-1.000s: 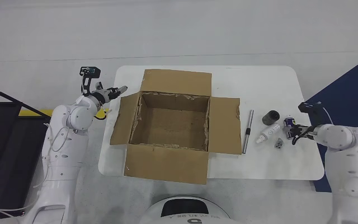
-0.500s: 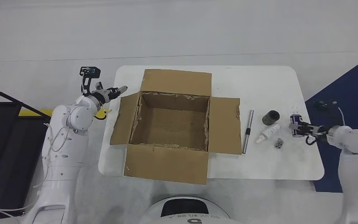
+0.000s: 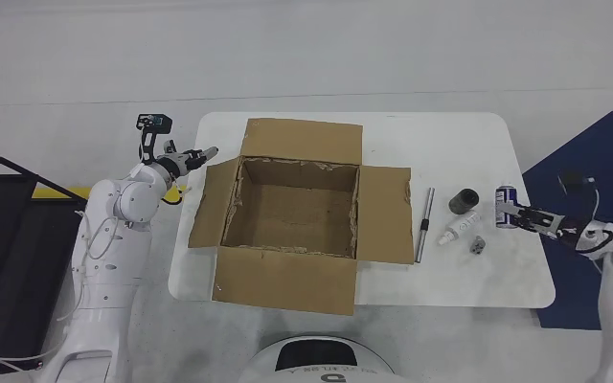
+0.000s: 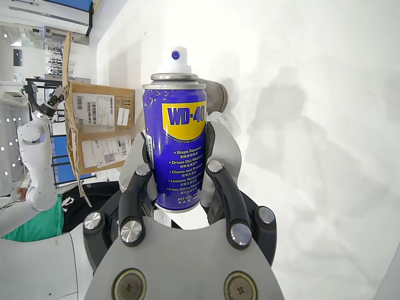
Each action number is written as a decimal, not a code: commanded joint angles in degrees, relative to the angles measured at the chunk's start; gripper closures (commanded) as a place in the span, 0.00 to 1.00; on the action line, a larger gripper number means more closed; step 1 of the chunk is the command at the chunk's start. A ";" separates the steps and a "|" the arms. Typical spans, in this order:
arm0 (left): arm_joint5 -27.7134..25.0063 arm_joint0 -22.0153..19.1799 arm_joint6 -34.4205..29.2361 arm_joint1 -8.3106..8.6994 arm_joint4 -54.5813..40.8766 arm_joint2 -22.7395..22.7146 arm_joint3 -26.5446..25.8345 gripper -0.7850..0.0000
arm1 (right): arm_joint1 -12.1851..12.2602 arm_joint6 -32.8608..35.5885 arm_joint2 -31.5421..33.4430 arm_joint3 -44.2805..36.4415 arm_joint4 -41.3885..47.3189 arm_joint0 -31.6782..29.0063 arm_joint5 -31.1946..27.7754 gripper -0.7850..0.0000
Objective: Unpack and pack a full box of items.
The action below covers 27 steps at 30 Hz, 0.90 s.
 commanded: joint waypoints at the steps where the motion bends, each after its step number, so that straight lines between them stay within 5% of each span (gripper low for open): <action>1: 0.00 0.00 0.00 0.00 0.00 0.00 0.00 0.00 | 0.00 0.00 0.00 0.00 0.01 0.00 0.00 1.00; 6: 0.00 0.00 0.00 0.00 0.00 0.00 0.00 0.00 | -0.14 1.42 -1.32 0.74 12.47 -0.45 1.42 1.00; 12: 0.00 0.00 0.00 0.00 0.00 0.00 0.00 0.00 | 0.54 4.47 -7.84 -12.95 24.75 -0.42 4.47 1.00; 27: 0.00 0.00 0.00 0.00 0.00 0.00 0.00 0.00 | -0.42 4.93 -34.84 -26.31 20.08 13.55 9.80 1.00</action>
